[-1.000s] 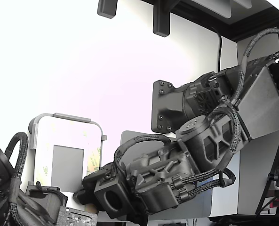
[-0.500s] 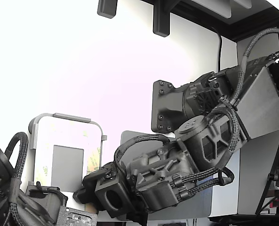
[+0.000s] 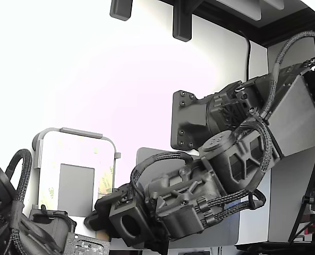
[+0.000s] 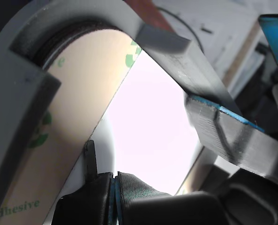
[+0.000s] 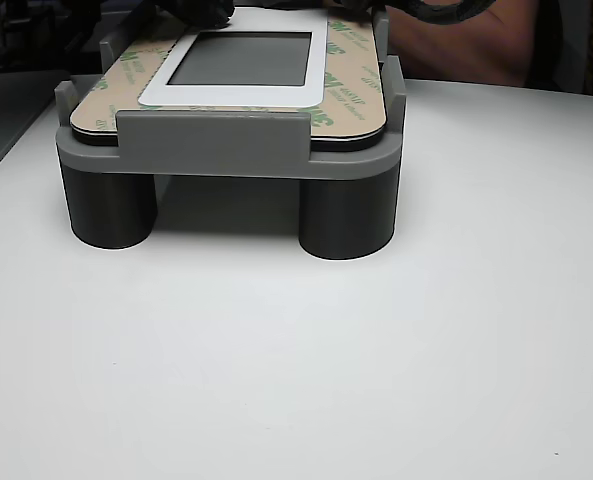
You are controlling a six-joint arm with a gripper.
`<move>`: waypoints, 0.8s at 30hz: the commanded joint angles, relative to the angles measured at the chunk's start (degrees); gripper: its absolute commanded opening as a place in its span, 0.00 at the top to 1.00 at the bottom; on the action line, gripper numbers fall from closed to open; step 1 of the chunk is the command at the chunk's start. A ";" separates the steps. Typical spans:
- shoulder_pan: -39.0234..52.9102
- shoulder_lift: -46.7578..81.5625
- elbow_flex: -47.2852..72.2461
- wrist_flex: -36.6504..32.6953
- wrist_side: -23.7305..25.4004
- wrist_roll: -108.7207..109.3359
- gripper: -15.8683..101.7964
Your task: Peel off protective film from adhesive tape.
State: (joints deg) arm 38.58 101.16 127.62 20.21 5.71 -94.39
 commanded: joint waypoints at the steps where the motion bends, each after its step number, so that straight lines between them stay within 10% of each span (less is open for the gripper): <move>1: -0.26 1.58 -1.05 -0.53 0.26 0.18 0.94; 24: -0.97 0.88 -1.93 -0.53 -0.18 -1.14 0.94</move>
State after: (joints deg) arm 38.58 101.16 127.27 20.21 5.62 -95.36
